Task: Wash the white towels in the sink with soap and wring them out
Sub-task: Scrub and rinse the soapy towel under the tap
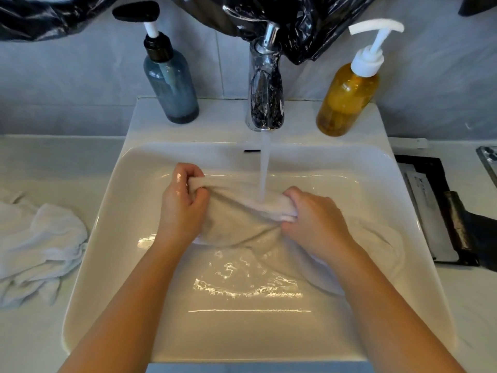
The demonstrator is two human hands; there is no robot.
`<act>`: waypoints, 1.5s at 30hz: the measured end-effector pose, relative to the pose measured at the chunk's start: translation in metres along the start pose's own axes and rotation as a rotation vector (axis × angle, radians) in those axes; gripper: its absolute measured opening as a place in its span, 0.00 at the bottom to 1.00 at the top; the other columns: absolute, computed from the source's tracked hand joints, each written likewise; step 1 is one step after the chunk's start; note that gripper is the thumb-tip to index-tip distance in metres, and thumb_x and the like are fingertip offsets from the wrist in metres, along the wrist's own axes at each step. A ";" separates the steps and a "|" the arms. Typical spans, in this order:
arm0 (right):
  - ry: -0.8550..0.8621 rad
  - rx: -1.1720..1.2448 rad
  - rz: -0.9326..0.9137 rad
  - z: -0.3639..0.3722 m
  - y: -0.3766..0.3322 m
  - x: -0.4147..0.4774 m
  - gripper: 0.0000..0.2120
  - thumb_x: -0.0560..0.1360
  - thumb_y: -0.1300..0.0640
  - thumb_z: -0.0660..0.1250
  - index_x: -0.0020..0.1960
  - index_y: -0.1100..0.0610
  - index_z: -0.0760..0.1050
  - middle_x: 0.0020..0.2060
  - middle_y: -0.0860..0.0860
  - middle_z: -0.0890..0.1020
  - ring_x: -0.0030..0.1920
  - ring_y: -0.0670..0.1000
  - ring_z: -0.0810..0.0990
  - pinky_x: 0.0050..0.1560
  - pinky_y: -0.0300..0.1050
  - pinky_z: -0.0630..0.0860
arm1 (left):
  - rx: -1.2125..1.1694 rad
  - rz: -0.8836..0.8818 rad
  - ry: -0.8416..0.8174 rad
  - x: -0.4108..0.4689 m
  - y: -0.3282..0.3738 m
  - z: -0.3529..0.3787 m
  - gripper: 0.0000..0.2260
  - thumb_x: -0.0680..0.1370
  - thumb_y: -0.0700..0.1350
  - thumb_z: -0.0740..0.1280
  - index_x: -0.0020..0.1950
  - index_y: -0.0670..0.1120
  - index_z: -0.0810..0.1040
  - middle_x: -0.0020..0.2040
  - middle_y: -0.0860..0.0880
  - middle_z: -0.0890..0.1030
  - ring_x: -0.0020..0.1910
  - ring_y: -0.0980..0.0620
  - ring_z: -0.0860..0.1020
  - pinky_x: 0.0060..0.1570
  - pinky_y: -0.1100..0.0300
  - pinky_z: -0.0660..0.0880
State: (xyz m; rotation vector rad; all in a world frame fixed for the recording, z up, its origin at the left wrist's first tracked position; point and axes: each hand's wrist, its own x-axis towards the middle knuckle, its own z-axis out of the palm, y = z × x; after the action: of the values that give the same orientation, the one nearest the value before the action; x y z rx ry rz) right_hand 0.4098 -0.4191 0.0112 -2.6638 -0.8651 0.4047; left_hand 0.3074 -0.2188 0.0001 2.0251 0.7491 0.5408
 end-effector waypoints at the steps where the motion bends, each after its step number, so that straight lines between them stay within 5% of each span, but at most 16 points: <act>1: 0.085 -0.025 0.016 0.001 0.003 0.001 0.14 0.73 0.55 0.66 0.59 0.49 0.73 0.45 0.46 0.78 0.47 0.55 0.76 0.48 0.47 0.62 | -0.026 0.019 0.002 0.000 0.001 0.001 0.10 0.76 0.33 0.61 0.51 0.47 0.72 0.42 0.53 0.76 0.38 0.65 0.72 0.39 0.72 0.68; 5: 0.235 -0.026 0.109 0.005 0.015 0.007 0.19 0.75 0.56 0.68 0.65 0.49 0.71 0.53 0.48 0.78 0.55 0.53 0.74 0.63 0.52 0.63 | 0.221 0.130 -0.029 0.002 -0.014 0.009 0.09 0.76 0.35 0.66 0.55 0.43 0.79 0.51 0.48 0.77 0.45 0.54 0.74 0.46 0.67 0.66; 9: -0.136 0.023 0.021 0.006 0.021 0.006 0.39 0.73 0.50 0.70 0.78 0.43 0.54 0.76 0.50 0.60 0.76 0.54 0.56 0.77 0.62 0.45 | 0.311 0.010 -0.171 0.007 -0.022 0.003 0.14 0.75 0.42 0.66 0.61 0.47 0.78 0.58 0.50 0.74 0.51 0.52 0.73 0.53 0.60 0.70; 12: -0.262 -0.074 -0.041 0.009 0.015 0.004 0.49 0.67 0.43 0.74 0.79 0.42 0.48 0.76 0.50 0.58 0.75 0.54 0.58 0.73 0.58 0.57 | 0.309 -0.006 -0.417 0.004 -0.018 -0.002 0.27 0.72 0.52 0.69 0.70 0.51 0.70 0.58 0.56 0.72 0.58 0.52 0.72 0.56 0.57 0.68; 15: -0.203 0.004 0.033 0.012 0.014 0.005 0.39 0.74 0.53 0.70 0.78 0.43 0.53 0.68 0.51 0.68 0.64 0.55 0.73 0.57 0.50 0.71 | 0.416 -0.022 -0.455 0.002 -0.013 0.001 0.27 0.75 0.49 0.72 0.71 0.54 0.66 0.52 0.52 0.76 0.45 0.48 0.76 0.48 0.57 0.70; 19: 0.024 0.057 0.212 -0.002 0.029 0.004 0.23 0.76 0.57 0.67 0.69 0.46 0.68 0.59 0.49 0.78 0.52 0.55 0.76 0.46 0.46 0.68 | 0.044 -0.153 -0.286 0.000 -0.012 0.008 0.15 0.80 0.47 0.67 0.64 0.56 0.68 0.48 0.43 0.77 0.42 0.46 0.75 0.46 0.52 0.75; 23: 0.136 -0.057 0.255 -0.006 0.033 0.007 0.24 0.78 0.56 0.66 0.73 0.48 0.65 0.64 0.52 0.75 0.61 0.56 0.73 0.59 0.52 0.68 | 0.288 -0.123 -0.159 0.001 -0.016 0.016 0.16 0.80 0.46 0.66 0.67 0.50 0.68 0.55 0.47 0.76 0.49 0.46 0.77 0.48 0.54 0.73; 27: -0.065 -0.150 0.108 -0.002 0.026 0.003 0.36 0.77 0.53 0.67 0.79 0.44 0.52 0.78 0.53 0.57 0.78 0.57 0.52 0.75 0.65 0.44 | 0.344 0.005 -0.195 0.003 -0.020 0.006 0.20 0.76 0.52 0.70 0.66 0.51 0.70 0.56 0.52 0.75 0.50 0.50 0.77 0.51 0.54 0.74; 29: -0.126 -0.206 0.026 0.004 0.018 0.002 0.40 0.74 0.51 0.69 0.79 0.42 0.50 0.78 0.53 0.55 0.78 0.58 0.51 0.74 0.67 0.43 | 0.403 0.015 -0.380 -0.004 -0.018 0.008 0.25 0.74 0.53 0.72 0.68 0.52 0.69 0.55 0.54 0.74 0.52 0.53 0.74 0.52 0.55 0.72; 31: -0.123 -0.265 0.003 0.013 0.012 0.005 0.39 0.73 0.52 0.69 0.77 0.43 0.52 0.72 0.53 0.64 0.71 0.58 0.63 0.69 0.60 0.59 | 0.489 0.027 -0.428 -0.006 -0.019 0.015 0.23 0.75 0.49 0.71 0.68 0.52 0.69 0.55 0.53 0.72 0.51 0.52 0.73 0.50 0.56 0.70; 34: -0.043 -0.144 0.127 0.011 0.014 0.013 0.30 0.76 0.57 0.68 0.75 0.48 0.61 0.63 0.53 0.73 0.61 0.56 0.72 0.60 0.51 0.67 | 0.281 0.015 -0.225 -0.003 -0.014 0.018 0.10 0.76 0.39 0.68 0.55 0.50 0.78 0.46 0.52 0.76 0.46 0.53 0.76 0.45 0.61 0.68; 39: 0.217 0.072 0.120 0.010 0.021 0.009 0.19 0.75 0.61 0.70 0.65 0.50 0.73 0.58 0.51 0.74 0.54 0.52 0.73 0.52 0.44 0.68 | -0.093 -0.051 0.053 -0.002 -0.007 0.007 0.08 0.73 0.32 0.65 0.46 0.45 0.77 0.40 0.52 0.77 0.38 0.62 0.73 0.40 0.70 0.69; 42: 0.112 0.025 0.138 0.012 0.021 0.013 0.21 0.75 0.63 0.68 0.64 0.49 0.70 0.56 0.51 0.74 0.54 0.54 0.73 0.49 0.44 0.65 | 0.015 -0.126 0.136 0.004 -0.013 0.010 0.17 0.68 0.26 0.59 0.45 0.46 0.76 0.43 0.48 0.73 0.40 0.57 0.72 0.39 0.66 0.67; 45: 0.064 0.017 0.066 0.012 0.026 0.015 0.24 0.74 0.66 0.67 0.66 0.49 0.70 0.57 0.49 0.76 0.57 0.54 0.73 0.53 0.46 0.64 | 0.244 0.060 0.092 0.007 -0.016 0.009 0.19 0.66 0.26 0.59 0.49 0.43 0.79 0.50 0.49 0.72 0.46 0.51 0.71 0.41 0.66 0.64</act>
State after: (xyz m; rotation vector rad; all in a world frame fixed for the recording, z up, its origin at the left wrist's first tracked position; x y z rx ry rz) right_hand 0.4301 -0.4275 -0.0117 -2.6800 -0.7533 0.3379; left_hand 0.3133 -0.2129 -0.0176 2.2661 0.8457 0.6042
